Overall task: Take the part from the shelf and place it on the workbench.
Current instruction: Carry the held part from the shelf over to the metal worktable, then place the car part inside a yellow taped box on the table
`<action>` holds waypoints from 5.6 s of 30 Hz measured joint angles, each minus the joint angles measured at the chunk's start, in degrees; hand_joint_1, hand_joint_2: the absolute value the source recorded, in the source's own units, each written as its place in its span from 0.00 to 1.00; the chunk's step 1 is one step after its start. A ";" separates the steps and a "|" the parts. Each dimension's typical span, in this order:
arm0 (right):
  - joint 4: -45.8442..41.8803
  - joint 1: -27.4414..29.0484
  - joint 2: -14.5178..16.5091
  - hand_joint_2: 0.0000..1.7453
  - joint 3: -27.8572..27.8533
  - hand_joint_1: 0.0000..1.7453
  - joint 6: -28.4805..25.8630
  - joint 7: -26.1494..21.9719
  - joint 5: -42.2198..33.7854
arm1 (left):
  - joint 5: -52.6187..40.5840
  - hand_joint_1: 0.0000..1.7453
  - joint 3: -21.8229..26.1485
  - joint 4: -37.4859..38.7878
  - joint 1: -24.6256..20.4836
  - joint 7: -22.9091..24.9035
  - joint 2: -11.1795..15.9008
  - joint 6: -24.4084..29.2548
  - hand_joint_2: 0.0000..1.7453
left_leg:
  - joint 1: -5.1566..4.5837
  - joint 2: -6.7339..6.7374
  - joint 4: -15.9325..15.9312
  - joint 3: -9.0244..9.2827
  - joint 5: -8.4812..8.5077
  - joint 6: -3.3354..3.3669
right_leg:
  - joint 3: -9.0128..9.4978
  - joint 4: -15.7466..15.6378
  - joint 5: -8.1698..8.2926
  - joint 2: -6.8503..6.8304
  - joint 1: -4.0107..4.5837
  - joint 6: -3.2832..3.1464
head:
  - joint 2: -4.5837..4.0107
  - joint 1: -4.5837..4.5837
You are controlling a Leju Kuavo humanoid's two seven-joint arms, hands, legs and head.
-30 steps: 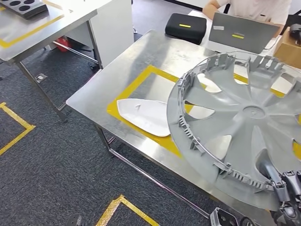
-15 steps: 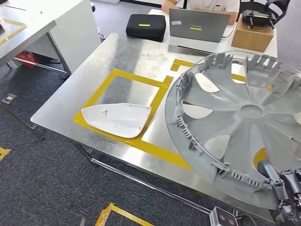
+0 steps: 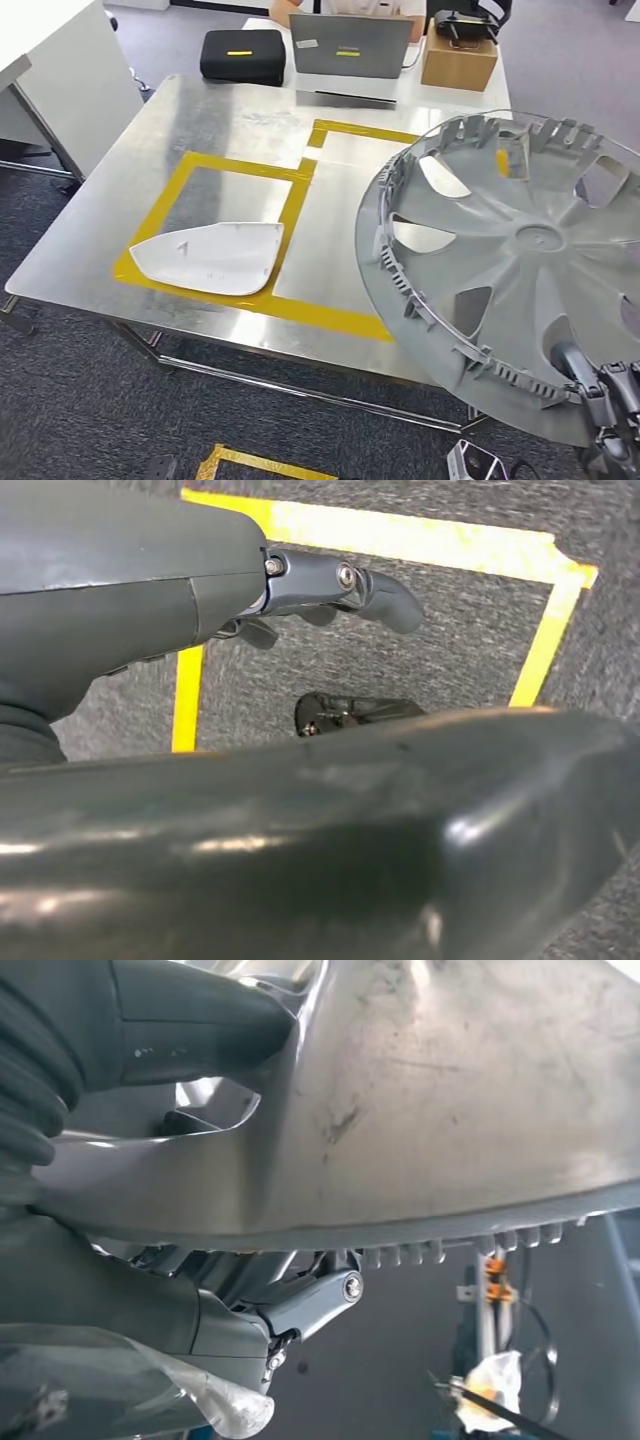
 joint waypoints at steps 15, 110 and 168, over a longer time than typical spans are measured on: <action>0.29 0.02 0.00 1.00 0.09 1.00 0.00 -0.05 0.04 | -0.15 0.00 -0.62 -0.02 0.28 0.00 -0.07 -0.09 0.00 | -0.14 -2.14 15.81 -6.31 -6.75 -2.21 | 7.52 -13.26 5.00 1.72 0.55 -3.33 | 0.00 -0.52; 56.23 -47.20 -39.77 1.00 71.31 1.00 0.00 67.98 -0.09 | -9.50 0.00 -5.84 0.13 -0.35 6.16 3.37 2.48 0.00 | -0.56 -3.60 0.93 -1.17 0.28 -1.00 | 6.87 -13.10 5.12 2.44 0.80 -2.29 | 0.00 -0.42; 64.01 -40.38 -23.72 1.00 25.71 0.00 -0.03 29.89 -11.33 | -14.53 0.00 -9.39 0.13 -0.33 8.94 2.91 7.72 0.00 | -0.55 -3.61 0.93 -1.16 0.37 -1.00 | 6.88 -13.08 5.15 2.42 0.81 -2.28 | 0.00 -0.43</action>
